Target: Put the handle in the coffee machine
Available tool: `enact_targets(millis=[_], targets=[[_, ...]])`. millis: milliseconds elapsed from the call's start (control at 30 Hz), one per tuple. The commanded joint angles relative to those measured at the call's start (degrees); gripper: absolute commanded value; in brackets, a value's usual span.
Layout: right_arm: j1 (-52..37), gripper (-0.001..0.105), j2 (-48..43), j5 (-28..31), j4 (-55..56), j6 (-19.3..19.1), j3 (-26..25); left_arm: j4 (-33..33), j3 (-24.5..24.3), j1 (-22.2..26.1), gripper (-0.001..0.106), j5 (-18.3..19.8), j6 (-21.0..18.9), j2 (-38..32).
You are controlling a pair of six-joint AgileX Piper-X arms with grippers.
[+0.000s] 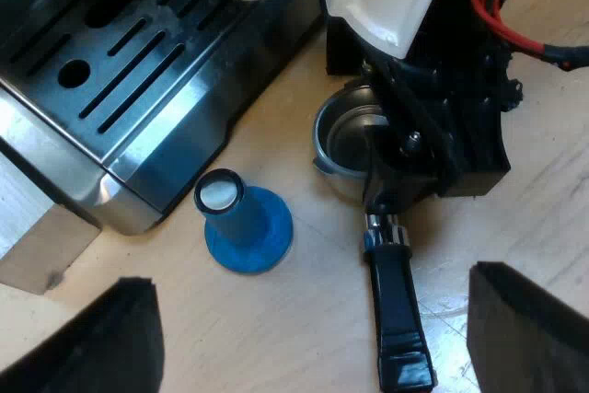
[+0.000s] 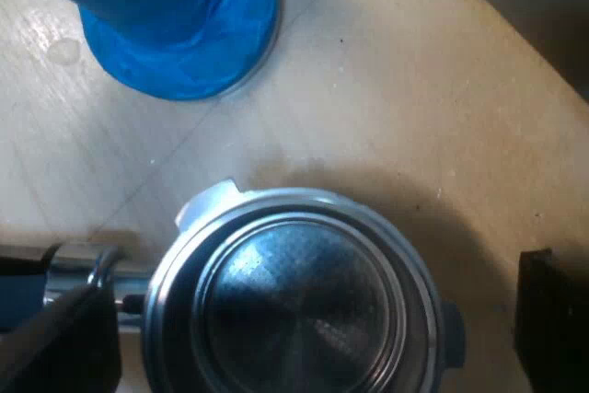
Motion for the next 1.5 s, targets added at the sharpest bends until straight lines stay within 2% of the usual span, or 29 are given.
enact_targets(millis=[33,67,133,200,233,333,400,833,933,1067,1167,1300,1500], targets=[[-0.12,0.083,-0.32,-1.18,0.55,-0.47,-0.37,-0.66,-0.08,-0.28,0.070,-0.10,-0.91,-0.16],[-0.12,0.080,-0.32,-1.43,0.61,-0.47,-0.37,-0.66,-0.08,-0.28,0.070,-0.10,-0.91,-0.16],[-0.12,0.064,-0.32,-1.53,1.02,-0.18,-0.37,-0.66,-0.08,-0.28,0.070,-0.10,-0.91,-0.16],[-0.12,0.059,-0.32,-1.53,1.07,-0.13,-0.37,-0.66,-0.08,-0.28,0.070,-0.10,-0.91,-0.16],[-0.12,0.042,-0.32,-1.53,1.31,0.03,-0.37,-0.66,-0.08,-0.28,0.070,-0.10,-0.91,-0.16],[-0.12,0.013,-0.32,-1.53,1.30,-0.01,-0.37,-0.66,-0.08,-0.28,0.070,-0.10,-0.91,-0.16],[-0.12,0.000,-0.32,-1.53,1.41,0.11,-0.37,-0.66,-0.08,-0.28,0.070,-0.10,-0.91,-0.16],[-0.12,0.000,-2.77,-1.40,8.18,0.34,-0.37,-0.66,0.40,-0.28,0.070,-0.10,-0.91,-0.16],[-0.12,0.000,-4.32,-1.04,9.42,3.57,-0.37,-0.66,0.40,-0.28,0.070,-0.10,-0.91,-0.16],[-0.12,0.000,-6.24,-1.05,10.48,5.03,-0.37,-0.66,0.40,-0.28,0.070,0.05,-0.91,-0.16],[-0.12,0.000,-7.65,-0.26,11.90,5.05,-0.37,-0.66,0.40,-0.28,0.070,1.14,-0.91,-0.16],[-0.12,0.000,-9.30,-0.05,15.11,5.17,-0.37,-0.66,0.40,-0.28,0.070,5.56,-0.91,-0.16],[-0.12,0.000,-11.48,1.02,18.87,5.30,-0.37,-0.66,0.40,-0.28,0.070,7.74,0.16,-0.16]])
